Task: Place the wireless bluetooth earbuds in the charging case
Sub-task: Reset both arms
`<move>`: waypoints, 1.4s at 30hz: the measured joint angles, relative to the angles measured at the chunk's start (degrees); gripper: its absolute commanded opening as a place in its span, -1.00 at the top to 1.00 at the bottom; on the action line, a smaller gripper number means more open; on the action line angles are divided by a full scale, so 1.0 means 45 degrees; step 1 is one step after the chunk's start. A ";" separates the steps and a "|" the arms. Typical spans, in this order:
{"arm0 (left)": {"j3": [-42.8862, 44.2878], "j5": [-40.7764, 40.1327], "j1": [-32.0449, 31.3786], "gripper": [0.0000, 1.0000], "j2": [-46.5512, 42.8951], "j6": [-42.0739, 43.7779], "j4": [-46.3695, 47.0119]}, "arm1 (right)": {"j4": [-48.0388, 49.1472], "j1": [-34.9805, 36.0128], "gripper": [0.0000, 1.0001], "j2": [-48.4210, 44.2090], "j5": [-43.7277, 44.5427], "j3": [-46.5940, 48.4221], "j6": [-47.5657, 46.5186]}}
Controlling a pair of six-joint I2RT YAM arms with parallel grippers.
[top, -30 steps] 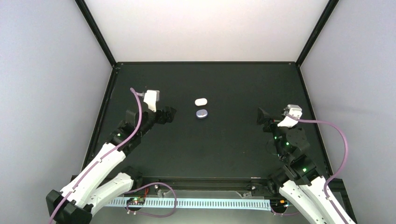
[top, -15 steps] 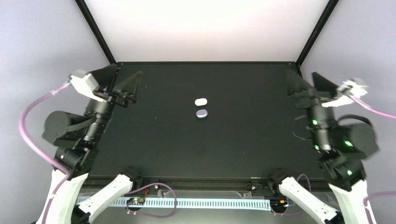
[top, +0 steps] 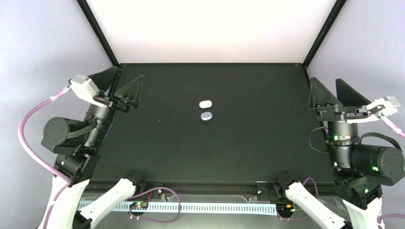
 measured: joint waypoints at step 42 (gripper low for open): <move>-0.2322 -0.0355 0.0000 -0.97 -0.0763 -0.0112 0.0102 | 0.0262 0.0000 -0.99 -0.0092 0.0015 -0.1860 0.0180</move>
